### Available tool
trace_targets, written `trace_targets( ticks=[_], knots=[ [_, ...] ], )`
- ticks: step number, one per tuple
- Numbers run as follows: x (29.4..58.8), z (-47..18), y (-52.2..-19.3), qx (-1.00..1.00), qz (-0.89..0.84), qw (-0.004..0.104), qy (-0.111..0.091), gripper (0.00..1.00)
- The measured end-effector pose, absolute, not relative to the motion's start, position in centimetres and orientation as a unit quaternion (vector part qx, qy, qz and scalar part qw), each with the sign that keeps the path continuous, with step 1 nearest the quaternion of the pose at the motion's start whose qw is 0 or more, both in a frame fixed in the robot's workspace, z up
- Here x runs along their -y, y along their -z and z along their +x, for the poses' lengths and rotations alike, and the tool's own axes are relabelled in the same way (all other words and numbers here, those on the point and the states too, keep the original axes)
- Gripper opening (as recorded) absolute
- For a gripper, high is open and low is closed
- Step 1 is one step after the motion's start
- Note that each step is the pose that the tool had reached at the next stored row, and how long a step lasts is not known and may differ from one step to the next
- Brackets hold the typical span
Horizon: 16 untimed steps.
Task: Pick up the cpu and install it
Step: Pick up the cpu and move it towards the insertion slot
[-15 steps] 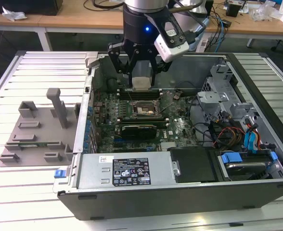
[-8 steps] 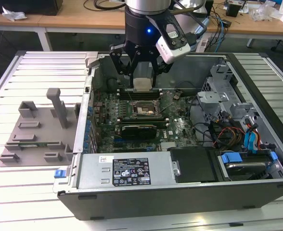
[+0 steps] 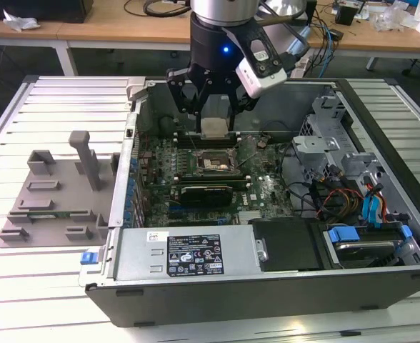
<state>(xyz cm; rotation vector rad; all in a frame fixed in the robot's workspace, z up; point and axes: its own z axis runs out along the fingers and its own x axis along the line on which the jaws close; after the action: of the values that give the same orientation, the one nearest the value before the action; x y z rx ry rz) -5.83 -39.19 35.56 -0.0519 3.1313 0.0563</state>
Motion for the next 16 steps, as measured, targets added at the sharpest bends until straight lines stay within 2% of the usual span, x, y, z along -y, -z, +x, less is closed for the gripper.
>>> trace_targets(
  ticks=[16],
  knots=[
    [39.19,-5.72,-35.14,-1.0,-0.017,0.005,-0.018,0.55]
  ],
)
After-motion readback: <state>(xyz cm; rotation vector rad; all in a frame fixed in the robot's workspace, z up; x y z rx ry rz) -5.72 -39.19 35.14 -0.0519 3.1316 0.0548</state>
